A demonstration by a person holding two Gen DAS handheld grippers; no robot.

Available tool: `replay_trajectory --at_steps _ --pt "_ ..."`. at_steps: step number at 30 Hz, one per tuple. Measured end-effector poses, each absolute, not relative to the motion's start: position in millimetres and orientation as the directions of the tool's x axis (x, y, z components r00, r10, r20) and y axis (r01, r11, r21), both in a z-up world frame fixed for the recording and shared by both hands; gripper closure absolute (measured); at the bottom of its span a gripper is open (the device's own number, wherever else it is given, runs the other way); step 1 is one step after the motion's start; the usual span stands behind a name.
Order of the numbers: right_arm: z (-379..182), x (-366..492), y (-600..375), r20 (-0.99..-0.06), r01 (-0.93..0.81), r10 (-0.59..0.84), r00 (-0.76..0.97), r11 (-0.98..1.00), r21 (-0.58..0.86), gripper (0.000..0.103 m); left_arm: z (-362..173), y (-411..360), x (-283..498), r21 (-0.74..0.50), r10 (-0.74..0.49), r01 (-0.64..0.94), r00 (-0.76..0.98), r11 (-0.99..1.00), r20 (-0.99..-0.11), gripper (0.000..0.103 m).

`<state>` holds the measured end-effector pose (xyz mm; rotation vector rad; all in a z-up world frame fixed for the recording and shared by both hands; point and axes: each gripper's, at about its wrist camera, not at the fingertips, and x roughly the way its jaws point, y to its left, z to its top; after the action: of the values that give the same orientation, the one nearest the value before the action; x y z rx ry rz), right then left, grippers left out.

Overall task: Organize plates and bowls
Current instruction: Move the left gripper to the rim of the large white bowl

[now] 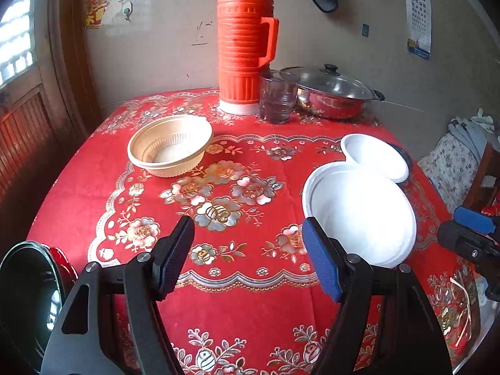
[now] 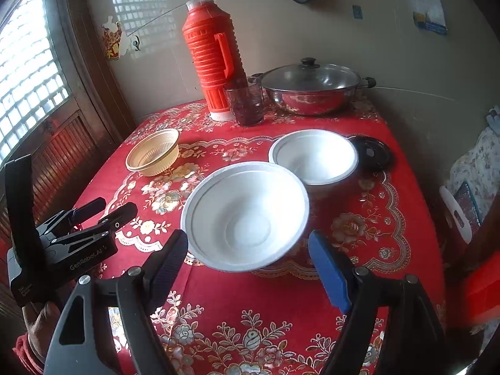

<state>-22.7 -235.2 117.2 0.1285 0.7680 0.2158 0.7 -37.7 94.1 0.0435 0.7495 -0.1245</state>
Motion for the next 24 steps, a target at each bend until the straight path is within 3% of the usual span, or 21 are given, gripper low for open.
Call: replay_trajectory --at_steps 24 --pt "103 18 -270 -0.734 -0.104 0.194 0.651 0.981 0.167 0.023 78 -87 49 0.001 -0.115 0.170 0.671 0.985 -0.732 0.031"
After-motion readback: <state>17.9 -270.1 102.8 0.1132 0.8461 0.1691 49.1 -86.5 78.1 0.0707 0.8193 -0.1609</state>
